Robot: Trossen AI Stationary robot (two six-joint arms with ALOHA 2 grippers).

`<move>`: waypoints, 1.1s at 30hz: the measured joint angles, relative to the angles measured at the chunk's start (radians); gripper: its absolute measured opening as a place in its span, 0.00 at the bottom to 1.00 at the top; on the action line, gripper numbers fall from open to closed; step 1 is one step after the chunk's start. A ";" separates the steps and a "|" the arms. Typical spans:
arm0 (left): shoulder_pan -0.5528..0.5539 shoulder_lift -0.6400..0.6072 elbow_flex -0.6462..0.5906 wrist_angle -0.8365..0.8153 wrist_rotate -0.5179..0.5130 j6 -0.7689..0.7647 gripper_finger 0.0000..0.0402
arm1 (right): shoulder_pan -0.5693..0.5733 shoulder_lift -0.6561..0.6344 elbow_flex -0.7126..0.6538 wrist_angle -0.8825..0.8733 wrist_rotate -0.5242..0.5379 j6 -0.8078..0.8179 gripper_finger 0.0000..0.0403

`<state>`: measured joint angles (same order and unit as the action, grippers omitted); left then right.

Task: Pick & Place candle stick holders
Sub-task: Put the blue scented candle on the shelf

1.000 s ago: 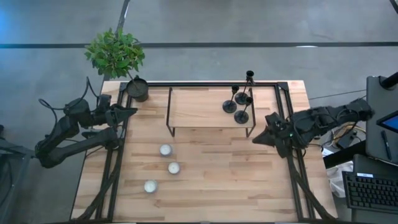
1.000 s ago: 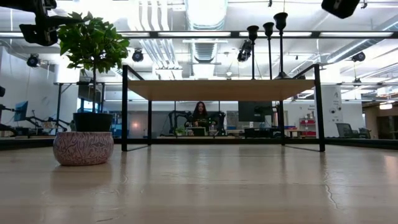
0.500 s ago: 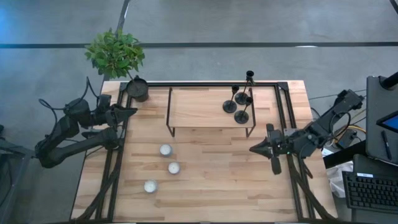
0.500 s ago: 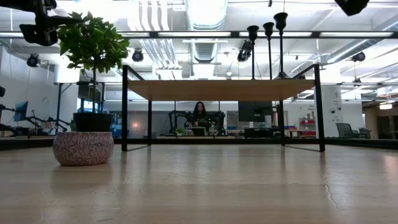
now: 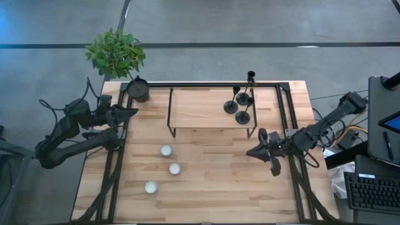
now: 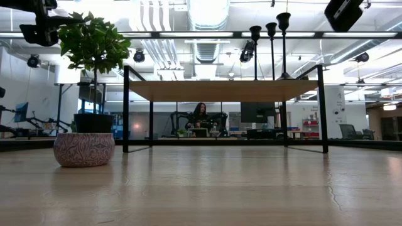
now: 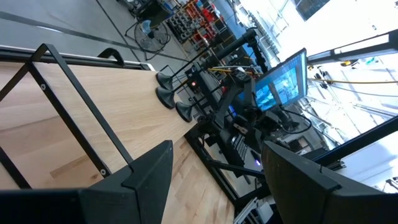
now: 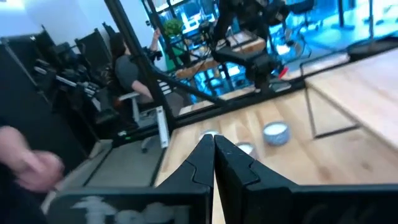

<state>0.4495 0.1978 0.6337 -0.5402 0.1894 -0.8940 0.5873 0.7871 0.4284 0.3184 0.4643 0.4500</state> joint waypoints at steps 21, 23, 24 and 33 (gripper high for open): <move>0.000 0.000 0.000 0.000 0.000 0.000 0.60 | -0.209 -0.146 -0.187 -0.082 -0.211 -0.267 0.02; 0.000 0.000 0.000 0.000 0.000 0.000 0.60 | -0.209 -0.171 -0.201 -0.131 -0.210 -0.254 0.02; 0.000 0.000 0.000 0.000 0.000 0.000 0.60 | -0.209 -0.183 -0.208 -0.153 -0.210 -0.243 0.02; 0.000 0.000 0.000 0.000 0.000 0.000 0.60 | -0.209 -0.263 -0.248 -0.277 -0.203 -0.247 0.02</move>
<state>0.4492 0.1978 0.6334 -0.5400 0.1894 -0.8940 0.3786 0.5242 0.1806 0.0416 0.2610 0.2027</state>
